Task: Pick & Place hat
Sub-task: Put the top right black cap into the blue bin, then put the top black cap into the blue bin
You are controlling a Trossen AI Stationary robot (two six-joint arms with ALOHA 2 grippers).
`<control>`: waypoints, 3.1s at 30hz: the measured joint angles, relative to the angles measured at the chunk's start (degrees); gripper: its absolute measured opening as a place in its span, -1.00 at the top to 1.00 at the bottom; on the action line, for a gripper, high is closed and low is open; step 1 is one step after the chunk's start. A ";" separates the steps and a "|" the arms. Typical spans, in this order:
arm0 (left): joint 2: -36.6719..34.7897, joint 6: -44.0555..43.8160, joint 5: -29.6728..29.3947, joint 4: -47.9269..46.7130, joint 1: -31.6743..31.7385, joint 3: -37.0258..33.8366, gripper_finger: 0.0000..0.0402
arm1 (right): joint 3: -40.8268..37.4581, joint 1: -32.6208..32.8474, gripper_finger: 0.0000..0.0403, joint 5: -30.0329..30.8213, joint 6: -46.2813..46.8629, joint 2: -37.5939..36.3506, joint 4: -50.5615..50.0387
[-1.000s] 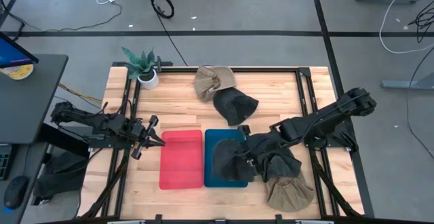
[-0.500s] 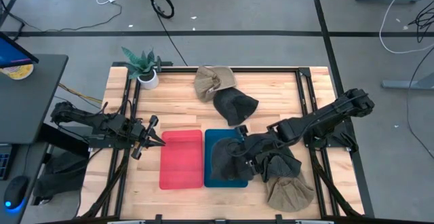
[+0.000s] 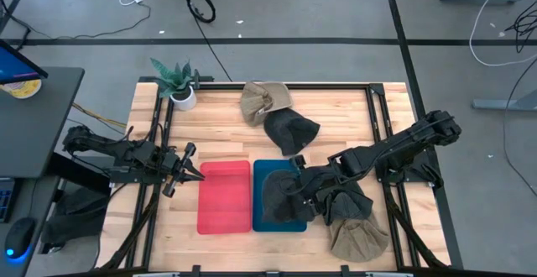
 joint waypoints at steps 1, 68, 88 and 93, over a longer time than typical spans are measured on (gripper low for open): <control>0.02 0.02 -0.02 0.00 0.00 0.01 0.83 | 0.00 0.00 0.98 -0.02 -0.84 0.48 0.27; -0.09 0.00 0.00 0.02 0.00 0.00 0.83 | 0.02 -6.97 0.79 -4.33 -1.30 11.73 4.06; -0.09 0.01 0.15 -0.05 0.00 0.01 0.83 | 3.43 -7.26 0.10 2.87 12.58 2.46 -15.88; -0.07 0.00 0.15 -0.15 0.00 0.01 0.83 | 3.43 -7.23 -0.03 3.23 19.37 0.31 -22.39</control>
